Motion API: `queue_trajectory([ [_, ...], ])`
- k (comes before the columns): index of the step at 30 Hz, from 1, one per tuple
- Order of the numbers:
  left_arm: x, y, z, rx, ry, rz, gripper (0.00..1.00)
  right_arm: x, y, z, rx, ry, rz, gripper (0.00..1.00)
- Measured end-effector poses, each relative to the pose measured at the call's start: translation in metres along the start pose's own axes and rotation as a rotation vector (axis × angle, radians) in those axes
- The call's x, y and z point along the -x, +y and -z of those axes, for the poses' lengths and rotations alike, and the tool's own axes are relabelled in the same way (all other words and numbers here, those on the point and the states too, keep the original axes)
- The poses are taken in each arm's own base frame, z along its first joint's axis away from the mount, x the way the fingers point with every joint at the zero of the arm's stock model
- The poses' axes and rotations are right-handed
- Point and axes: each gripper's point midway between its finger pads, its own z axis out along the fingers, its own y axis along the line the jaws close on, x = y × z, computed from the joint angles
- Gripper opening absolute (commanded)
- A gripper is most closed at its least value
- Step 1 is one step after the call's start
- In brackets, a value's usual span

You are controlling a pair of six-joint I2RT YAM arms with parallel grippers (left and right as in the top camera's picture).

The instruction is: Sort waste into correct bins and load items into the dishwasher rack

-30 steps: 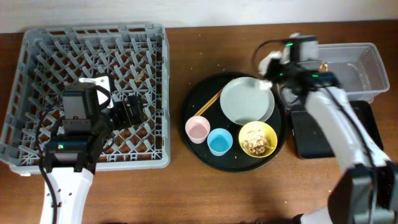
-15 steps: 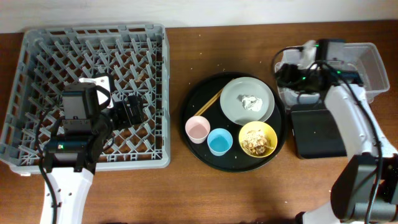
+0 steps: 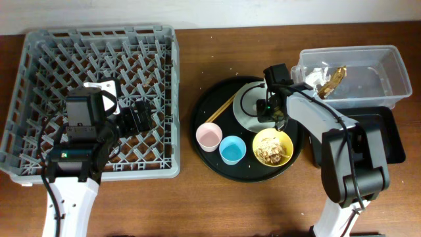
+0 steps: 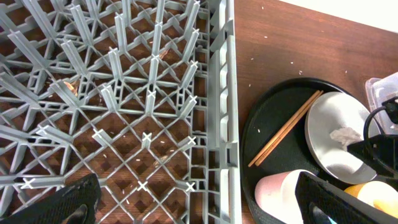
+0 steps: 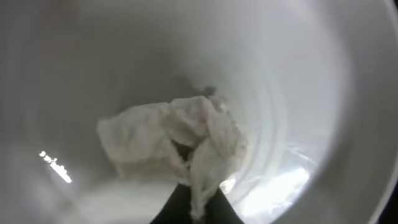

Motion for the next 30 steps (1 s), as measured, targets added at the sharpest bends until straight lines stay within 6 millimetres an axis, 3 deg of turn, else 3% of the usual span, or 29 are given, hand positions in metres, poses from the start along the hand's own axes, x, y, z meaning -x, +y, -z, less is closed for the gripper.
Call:
queue_trajectory([
  [2, 0.000, 0.000, 0.000, 0.000, 0.000, 0.000, 0.99, 0.007, 0.000, 0.011, 0.046, -0.021, -0.036, 0.04],
  [4, 0.000, 0.000, 0.000, 0.000, 0.000, 0.000, 0.99, 0.047, -0.019, 0.053, 0.072, -0.162, -0.131, 0.04],
  [6, 0.000, 0.000, 0.000, 0.000, 0.000, 0.000, 0.99, 0.103, -0.072, 0.117, 0.076, -0.394, -0.308, 0.05],
  [8, 0.000, 0.000, 0.000, 0.000, 0.000, 0.000, 0.99, 0.120, -0.126, 0.138, 0.044, -0.502, -0.435, 0.57],
  [9, 0.000, 0.000, 0.000, 0.000, 0.000, 0.000, 0.99, 0.118, -0.142, 0.140, 0.031, -0.508, -0.476, 0.66],
  [11, 0.000, 0.000, 0.000, 0.000, 0.000, 0.000, 0.99, 0.113, -0.151, 0.139, 0.037, -0.496, -0.487, 0.70],
  [13, 0.000, 0.000, 0.000, 0.000, 0.000, 0.000, 0.99, 0.101, -0.140, 0.138, 0.079, -0.436, -0.468, 0.67],
  [14, 0.000, 0.000, 0.000, 0.000, 0.000, 0.000, 0.99, 0.092, -0.130, 0.150, 0.111, -0.414, -0.460, 0.63],
  [16, 0.001, 0.000, 0.000, -0.001, -0.003, 0.000, 0.99, 0.062, -0.100, 0.204, 0.166, -0.397, -0.415, 0.57],
  [18, -0.001, 0.000, 0.000, 0.001, 0.003, 0.000, 0.99, 0.025, -0.056, 0.236, 0.207, -0.324, -0.319, 0.56],
  [19, 0.000, 0.000, 0.000, 0.000, 0.001, 0.001, 0.99, -0.002, -0.017, 0.239, 0.247, -0.233, -0.229, 0.53],
  [21, 0.000, 0.000, 0.000, 0.000, 0.001, 0.000, 0.99, -0.041, 0.041, 0.221, 0.271, -0.049, -0.068, 0.48],
  [23, 0.000, 0.000, 0.000, 0.000, 0.000, 0.000, 0.99, -0.054, 0.070, 0.203, 0.249, 0.002, 0.036, 0.45],
  [24, 0.000, 0.000, 0.000, 0.000, 0.001, 0.000, 0.99, -0.069, 0.091, 0.182, 0.228, 0.062, 0.110, 0.45],
  [28, 0.000, 0.000, 0.000, 0.000, 0.000, 0.000, 0.99, -0.085, 0.093, 0.117, 0.129, 0.180, 0.135, 0.37],
  [30, 0.000, 0.000, 0.000, 0.000, 0.000, 0.000, 0.99, -0.091, 0.090, 0.091, 0.098, 0.237, 0.133, 0.28],
])
